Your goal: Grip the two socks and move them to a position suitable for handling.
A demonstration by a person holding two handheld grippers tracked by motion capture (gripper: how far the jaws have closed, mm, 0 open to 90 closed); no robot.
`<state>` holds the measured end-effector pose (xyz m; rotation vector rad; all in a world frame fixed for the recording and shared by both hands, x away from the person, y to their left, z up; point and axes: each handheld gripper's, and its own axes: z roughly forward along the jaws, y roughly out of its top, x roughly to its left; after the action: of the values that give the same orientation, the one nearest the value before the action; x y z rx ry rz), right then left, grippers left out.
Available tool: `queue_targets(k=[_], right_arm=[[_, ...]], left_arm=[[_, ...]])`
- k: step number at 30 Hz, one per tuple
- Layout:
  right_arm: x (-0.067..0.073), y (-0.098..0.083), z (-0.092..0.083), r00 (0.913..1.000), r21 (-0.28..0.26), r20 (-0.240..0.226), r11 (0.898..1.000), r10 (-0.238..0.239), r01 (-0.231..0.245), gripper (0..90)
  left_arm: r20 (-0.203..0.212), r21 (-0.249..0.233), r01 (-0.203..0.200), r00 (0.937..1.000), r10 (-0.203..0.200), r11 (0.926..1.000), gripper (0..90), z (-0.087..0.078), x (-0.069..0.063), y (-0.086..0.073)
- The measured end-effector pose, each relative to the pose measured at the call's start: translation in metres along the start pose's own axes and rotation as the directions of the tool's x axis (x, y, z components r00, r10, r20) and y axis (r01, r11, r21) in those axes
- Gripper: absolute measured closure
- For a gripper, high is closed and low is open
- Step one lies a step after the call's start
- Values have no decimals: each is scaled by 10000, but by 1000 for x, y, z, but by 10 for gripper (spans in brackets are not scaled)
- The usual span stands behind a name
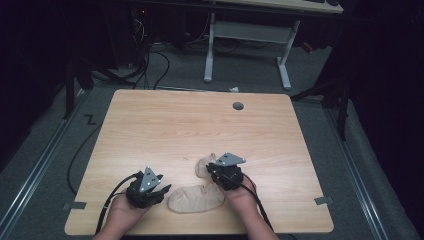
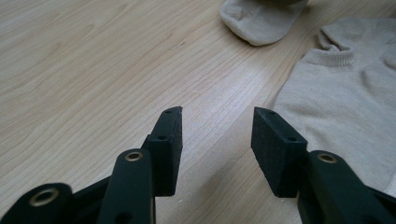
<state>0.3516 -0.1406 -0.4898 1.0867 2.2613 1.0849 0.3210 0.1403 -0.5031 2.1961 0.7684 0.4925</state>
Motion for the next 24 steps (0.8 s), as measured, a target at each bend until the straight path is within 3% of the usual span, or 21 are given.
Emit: queue_targets(k=[12,24], right_arm=[[-27,-8,-20,9958,-328,659,9976,632,-612,805],[-52,-23,-25,9843,-114,1405,9943,1069,-1064,785]], left_arm=[[12,6,29,10000,-29,10000,538,0,0,0],[46,64,45,10000,-45,10000,534,1,-1,-1]])
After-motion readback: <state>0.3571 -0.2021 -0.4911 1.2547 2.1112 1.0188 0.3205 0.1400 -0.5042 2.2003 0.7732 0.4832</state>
